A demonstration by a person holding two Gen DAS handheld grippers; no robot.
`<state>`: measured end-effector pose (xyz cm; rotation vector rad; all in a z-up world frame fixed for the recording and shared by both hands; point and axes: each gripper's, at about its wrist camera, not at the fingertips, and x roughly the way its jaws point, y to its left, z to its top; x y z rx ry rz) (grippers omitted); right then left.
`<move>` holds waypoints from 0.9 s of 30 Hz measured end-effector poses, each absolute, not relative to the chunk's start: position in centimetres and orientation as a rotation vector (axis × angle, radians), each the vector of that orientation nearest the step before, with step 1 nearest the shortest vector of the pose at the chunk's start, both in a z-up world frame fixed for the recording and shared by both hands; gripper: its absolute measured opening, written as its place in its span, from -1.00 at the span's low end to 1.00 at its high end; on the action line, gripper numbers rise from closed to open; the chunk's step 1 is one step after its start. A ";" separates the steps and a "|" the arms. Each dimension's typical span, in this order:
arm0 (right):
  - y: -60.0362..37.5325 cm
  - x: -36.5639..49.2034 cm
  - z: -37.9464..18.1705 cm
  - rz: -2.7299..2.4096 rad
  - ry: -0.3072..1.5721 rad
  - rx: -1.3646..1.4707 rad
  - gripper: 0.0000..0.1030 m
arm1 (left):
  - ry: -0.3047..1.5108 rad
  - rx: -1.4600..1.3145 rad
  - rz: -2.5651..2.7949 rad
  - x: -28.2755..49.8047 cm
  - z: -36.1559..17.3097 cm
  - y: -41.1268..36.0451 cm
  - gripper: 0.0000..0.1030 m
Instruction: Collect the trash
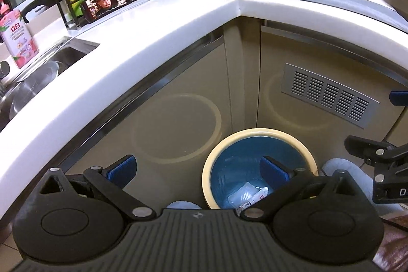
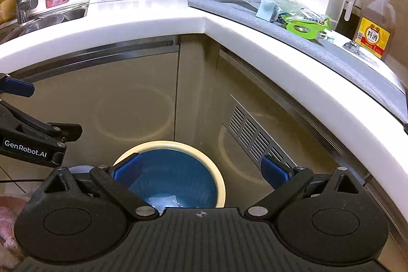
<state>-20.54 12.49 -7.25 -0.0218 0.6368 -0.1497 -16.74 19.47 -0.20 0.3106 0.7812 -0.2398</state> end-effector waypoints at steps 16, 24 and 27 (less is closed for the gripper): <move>12.7 -19.6 -8.0 -0.136 0.680 -0.033 0.94 | 0.820 0.301 -0.246 -16.1 -0.8 19.9 0.99; 12.5 -19.2 -8.3 -0.135 0.696 -0.029 0.95 | 0.843 0.302 -0.249 -15.8 -1.3 19.7 0.99; 12.4 -19.2 -8.5 -0.136 0.701 -0.023 0.95 | 0.850 0.301 -0.249 -15.6 -1.5 19.6 0.99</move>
